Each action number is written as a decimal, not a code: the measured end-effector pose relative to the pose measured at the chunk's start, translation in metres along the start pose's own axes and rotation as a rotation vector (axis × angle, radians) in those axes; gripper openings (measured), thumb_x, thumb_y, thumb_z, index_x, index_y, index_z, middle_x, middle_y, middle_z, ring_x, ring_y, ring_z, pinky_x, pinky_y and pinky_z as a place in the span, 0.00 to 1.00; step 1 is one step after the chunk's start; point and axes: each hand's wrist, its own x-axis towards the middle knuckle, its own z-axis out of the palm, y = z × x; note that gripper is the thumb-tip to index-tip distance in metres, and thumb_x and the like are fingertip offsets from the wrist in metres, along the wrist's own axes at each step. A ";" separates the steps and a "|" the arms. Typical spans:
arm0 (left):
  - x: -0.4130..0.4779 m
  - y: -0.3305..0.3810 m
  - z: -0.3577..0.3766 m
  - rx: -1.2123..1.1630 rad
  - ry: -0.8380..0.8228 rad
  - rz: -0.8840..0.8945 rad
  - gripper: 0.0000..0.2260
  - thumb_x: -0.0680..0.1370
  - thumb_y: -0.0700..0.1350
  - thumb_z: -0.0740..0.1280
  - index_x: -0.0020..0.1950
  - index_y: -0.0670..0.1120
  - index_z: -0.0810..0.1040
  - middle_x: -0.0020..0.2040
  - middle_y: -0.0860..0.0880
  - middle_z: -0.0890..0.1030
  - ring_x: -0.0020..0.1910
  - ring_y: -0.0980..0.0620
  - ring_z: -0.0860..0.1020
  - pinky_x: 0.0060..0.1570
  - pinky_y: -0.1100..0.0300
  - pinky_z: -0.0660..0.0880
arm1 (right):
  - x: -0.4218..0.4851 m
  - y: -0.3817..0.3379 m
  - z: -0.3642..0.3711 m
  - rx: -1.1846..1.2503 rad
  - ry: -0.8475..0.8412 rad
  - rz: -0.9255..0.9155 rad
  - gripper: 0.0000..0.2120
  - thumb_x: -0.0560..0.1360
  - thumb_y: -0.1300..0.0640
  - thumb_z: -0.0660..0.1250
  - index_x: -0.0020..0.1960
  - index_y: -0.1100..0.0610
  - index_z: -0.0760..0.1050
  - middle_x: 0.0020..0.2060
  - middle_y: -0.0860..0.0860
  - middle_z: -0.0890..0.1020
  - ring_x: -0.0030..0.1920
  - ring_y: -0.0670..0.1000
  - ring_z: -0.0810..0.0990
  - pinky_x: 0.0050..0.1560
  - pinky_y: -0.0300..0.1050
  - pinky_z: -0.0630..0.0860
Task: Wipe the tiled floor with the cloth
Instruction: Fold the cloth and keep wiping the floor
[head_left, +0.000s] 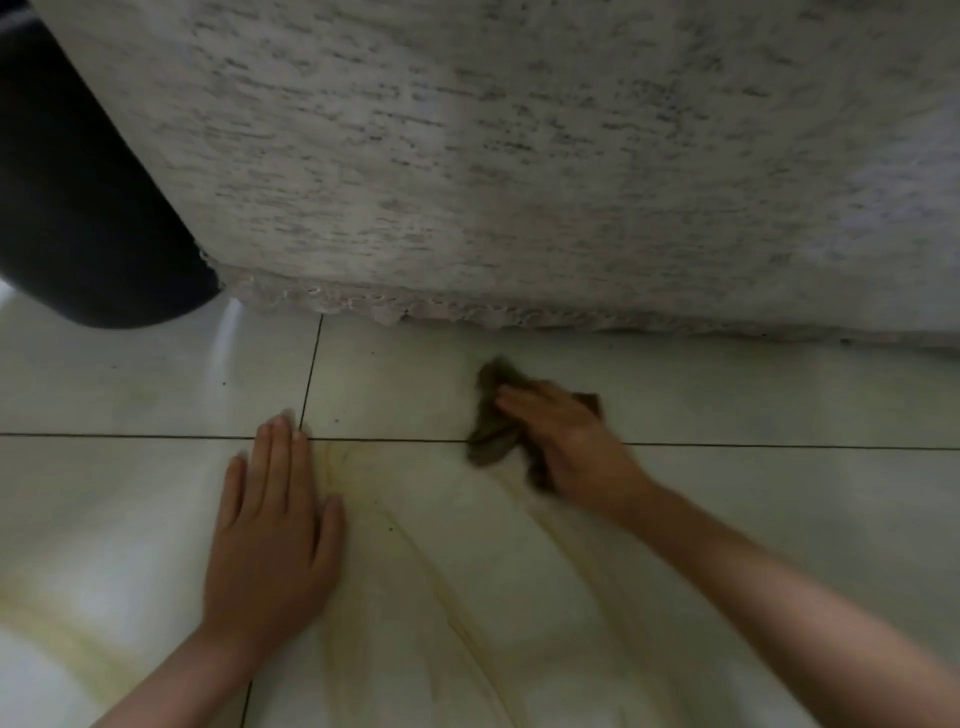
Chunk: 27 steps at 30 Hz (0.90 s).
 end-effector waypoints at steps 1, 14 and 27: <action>0.000 0.000 0.001 0.001 0.006 0.001 0.31 0.79 0.53 0.46 0.77 0.35 0.54 0.78 0.40 0.53 0.78 0.45 0.51 0.75 0.42 0.52 | 0.004 0.024 -0.018 -0.034 0.024 0.095 0.23 0.70 0.72 0.66 0.65 0.65 0.75 0.62 0.61 0.78 0.62 0.59 0.76 0.65 0.46 0.69; 0.001 -0.001 0.002 0.029 0.010 0.006 0.31 0.79 0.54 0.46 0.77 0.35 0.55 0.78 0.40 0.53 0.78 0.45 0.51 0.75 0.43 0.52 | -0.004 0.033 -0.017 -0.106 0.125 0.119 0.20 0.73 0.69 0.60 0.65 0.68 0.74 0.62 0.64 0.78 0.61 0.66 0.76 0.65 0.60 0.71; 0.001 -0.001 0.005 0.033 0.022 -0.005 0.31 0.79 0.54 0.47 0.76 0.35 0.56 0.78 0.42 0.54 0.78 0.46 0.52 0.74 0.45 0.51 | -0.010 -0.022 0.015 -0.027 0.028 0.031 0.23 0.70 0.71 0.65 0.64 0.64 0.76 0.64 0.61 0.77 0.64 0.65 0.75 0.67 0.65 0.68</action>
